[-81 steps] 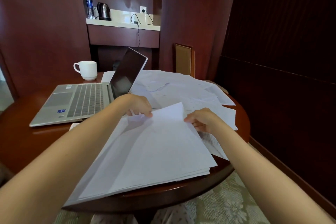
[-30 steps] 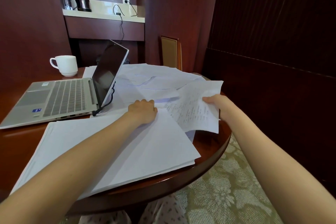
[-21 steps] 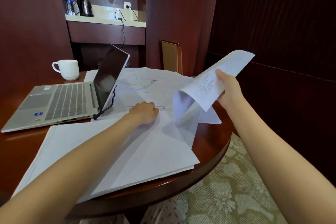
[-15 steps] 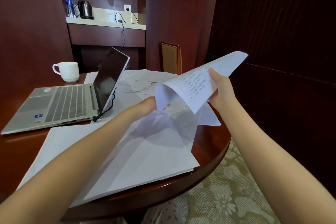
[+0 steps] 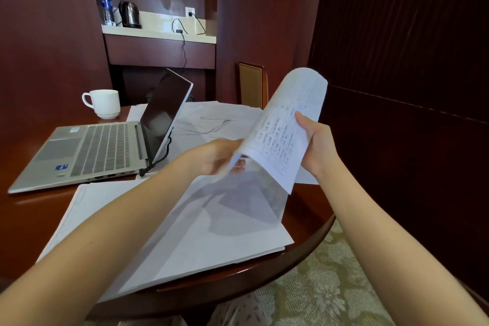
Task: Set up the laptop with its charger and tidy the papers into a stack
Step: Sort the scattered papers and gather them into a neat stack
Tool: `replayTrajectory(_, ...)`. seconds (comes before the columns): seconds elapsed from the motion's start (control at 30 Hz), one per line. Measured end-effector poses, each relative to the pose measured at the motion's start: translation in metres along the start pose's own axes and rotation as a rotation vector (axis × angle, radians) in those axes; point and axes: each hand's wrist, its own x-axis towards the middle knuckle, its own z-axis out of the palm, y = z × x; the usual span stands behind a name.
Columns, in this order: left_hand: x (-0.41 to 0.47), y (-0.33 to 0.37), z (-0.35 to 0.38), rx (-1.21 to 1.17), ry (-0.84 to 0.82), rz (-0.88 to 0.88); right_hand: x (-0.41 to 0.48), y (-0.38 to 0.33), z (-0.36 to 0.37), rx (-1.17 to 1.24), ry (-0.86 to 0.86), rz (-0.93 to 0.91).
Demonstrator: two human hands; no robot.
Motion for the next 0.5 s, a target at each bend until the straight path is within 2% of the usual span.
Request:
replayTrajectory(0.1,0.005,-0.002,-0.023,0.11,0.063,0.094,-0.003,0.004,-0.009,-0.188,-0.073,0.033)
replayTrajectory(0.23,0.006,-0.005,-0.041,0.49,0.288,0.098,-0.005,0.017,-0.026,-0.467,-0.049,0.079)
replayTrajectory(0.33,0.007,-0.003,-0.051,0.634,0.41,0.118,-0.007,0.021,-0.034,-0.416,0.038,0.07)
replayTrajectory(0.5,0.001,-0.002,-0.068,1.095,0.378,-0.006,-0.003,0.016,-0.039,-0.371,0.135,0.082)
